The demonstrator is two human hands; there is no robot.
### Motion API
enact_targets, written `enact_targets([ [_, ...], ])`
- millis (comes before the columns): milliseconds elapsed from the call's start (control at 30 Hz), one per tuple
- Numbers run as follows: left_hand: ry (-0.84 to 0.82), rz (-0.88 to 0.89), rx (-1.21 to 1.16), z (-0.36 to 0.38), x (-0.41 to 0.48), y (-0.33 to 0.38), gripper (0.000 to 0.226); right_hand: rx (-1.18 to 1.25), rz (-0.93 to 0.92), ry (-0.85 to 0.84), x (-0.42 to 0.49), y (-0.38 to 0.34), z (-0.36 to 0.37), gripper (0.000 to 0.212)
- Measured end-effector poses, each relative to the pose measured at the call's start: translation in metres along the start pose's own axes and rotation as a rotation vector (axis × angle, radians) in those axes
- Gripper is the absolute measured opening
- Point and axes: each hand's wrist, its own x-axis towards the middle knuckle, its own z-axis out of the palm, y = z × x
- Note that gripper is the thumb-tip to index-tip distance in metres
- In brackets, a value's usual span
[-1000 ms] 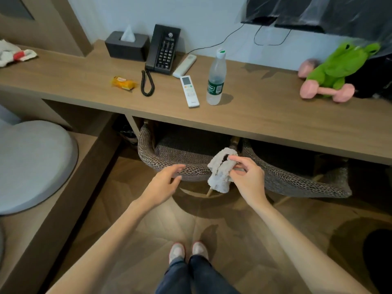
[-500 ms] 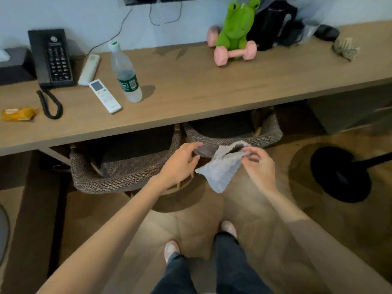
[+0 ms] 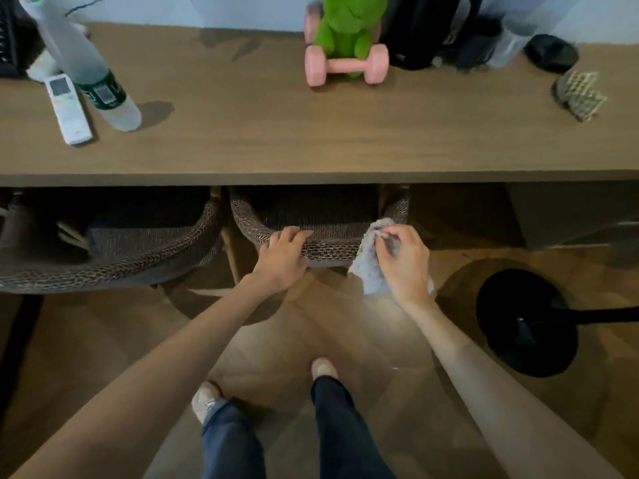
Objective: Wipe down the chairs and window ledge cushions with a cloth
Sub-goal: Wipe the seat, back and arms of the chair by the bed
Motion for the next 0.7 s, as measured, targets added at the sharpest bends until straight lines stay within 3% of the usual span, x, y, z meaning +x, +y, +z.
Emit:
enact_targets([
  [67,-0.025,-0.052,0.057,0.007,0.011,0.004,0.061,0.003,-0.041,-0.058,0.017,0.009,0.012,0.014],
  [167,-0.077,-0.101,0.139,0.018,0.021,0.002,0.062,-0.071,-0.093,-0.448,0.027,0.029,0.035,0.043],
  [233,-0.08,-0.088,0.185,0.024,0.025,-0.003,0.06,-0.167,-0.188,-0.618,0.027,0.046,0.046,0.065],
  [400,-0.002,-0.008,0.313,0.029,0.034,-0.018,0.058,-0.204,-0.311,-0.626,0.039,0.072,0.058,0.082],
  [567,-0.034,0.031,0.417,0.026,0.041,-0.022,0.061,-0.238,-0.355,-0.528,0.044,0.072,0.068,0.069],
  [700,-0.006,0.044,0.469,0.026,0.04,-0.018,0.051,-0.294,-0.376,-0.555,0.046,0.069,0.068,0.059],
])
